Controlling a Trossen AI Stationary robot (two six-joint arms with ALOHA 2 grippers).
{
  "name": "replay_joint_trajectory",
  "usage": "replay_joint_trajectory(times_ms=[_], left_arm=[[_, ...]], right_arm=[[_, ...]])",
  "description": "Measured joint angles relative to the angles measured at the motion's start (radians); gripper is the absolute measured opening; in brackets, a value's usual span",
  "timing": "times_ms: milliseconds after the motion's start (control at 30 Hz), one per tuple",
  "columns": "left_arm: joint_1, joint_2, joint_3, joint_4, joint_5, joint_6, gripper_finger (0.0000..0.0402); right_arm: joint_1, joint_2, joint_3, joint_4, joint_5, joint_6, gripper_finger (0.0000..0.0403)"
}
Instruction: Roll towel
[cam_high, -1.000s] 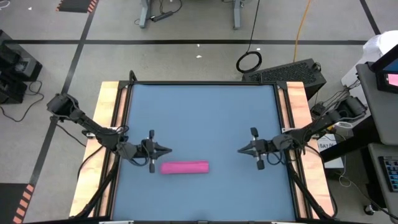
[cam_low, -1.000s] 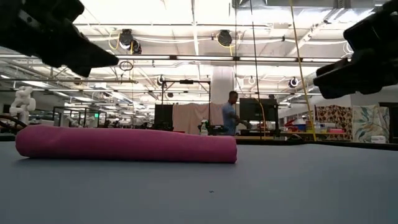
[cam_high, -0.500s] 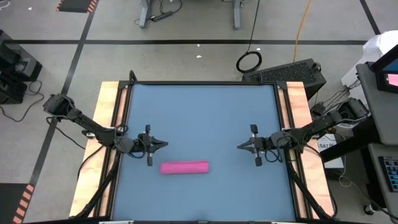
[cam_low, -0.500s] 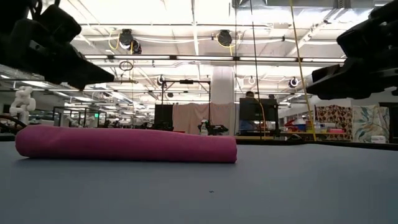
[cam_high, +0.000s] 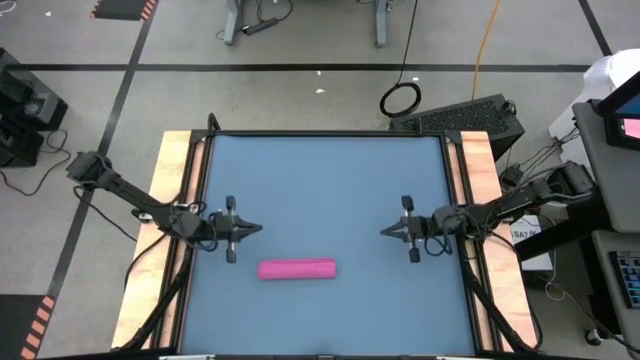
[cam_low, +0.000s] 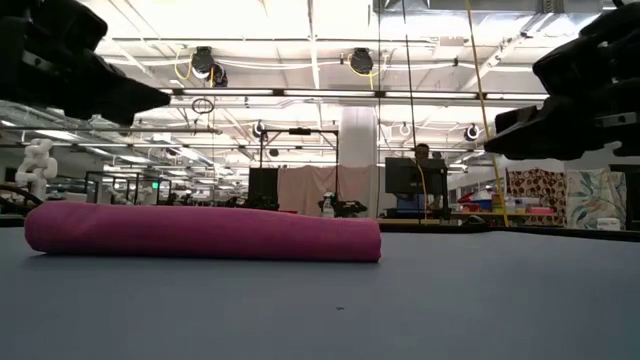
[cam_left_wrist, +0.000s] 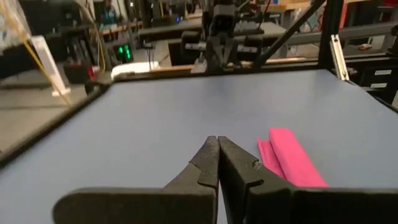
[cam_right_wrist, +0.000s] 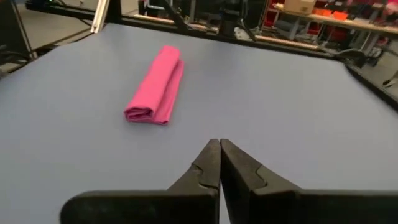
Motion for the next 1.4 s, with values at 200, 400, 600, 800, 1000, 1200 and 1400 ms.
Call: replay_joint_trajectory(times_ms=[200, 400, 600, 800, 1000, 1200, 1400], left_arm=[[0.0, -0.157, 0.0, -0.11, 0.009, 0.064, 0.0006], [0.002, -0.353, 0.0, -0.193, 0.076, 0.152, 0.0006], [0.071, -0.504, 0.0, -0.322, 0.147, 0.156, 0.0006], [0.166, -0.592, -0.001, -0.394, 0.262, 0.144, 0.0006], [0.238, -0.659, -0.001, -0.508, 0.348, 0.099, 0.0006], [0.284, -0.706, -0.001, -0.567, 0.396, 0.09, 0.0006], [0.324, -0.746, -0.002, -0.603, 0.452, 0.08, 0.0006]], right_arm=[[-0.031, -0.093, 0.0, -0.041, -0.019, -0.015, 0.0], [-0.05, -0.278, 0.0, -0.197, -0.018, -0.015, 0.0], [-0.053, -0.452, 0.0, -0.368, -0.018, 0.006, 0.0], [-0.053, -0.563, 0.001, -0.441, -0.018, 0.002, 0.0], [-0.053, -0.647, 0.001, -0.5, -0.046, 0.013, 0.0], [-0.052, -0.732, 0.001, -0.592, -0.045, 0.033, 0.0], [-0.052, -0.811, 0.001, -0.662, -0.044, 0.03, 0.0]])
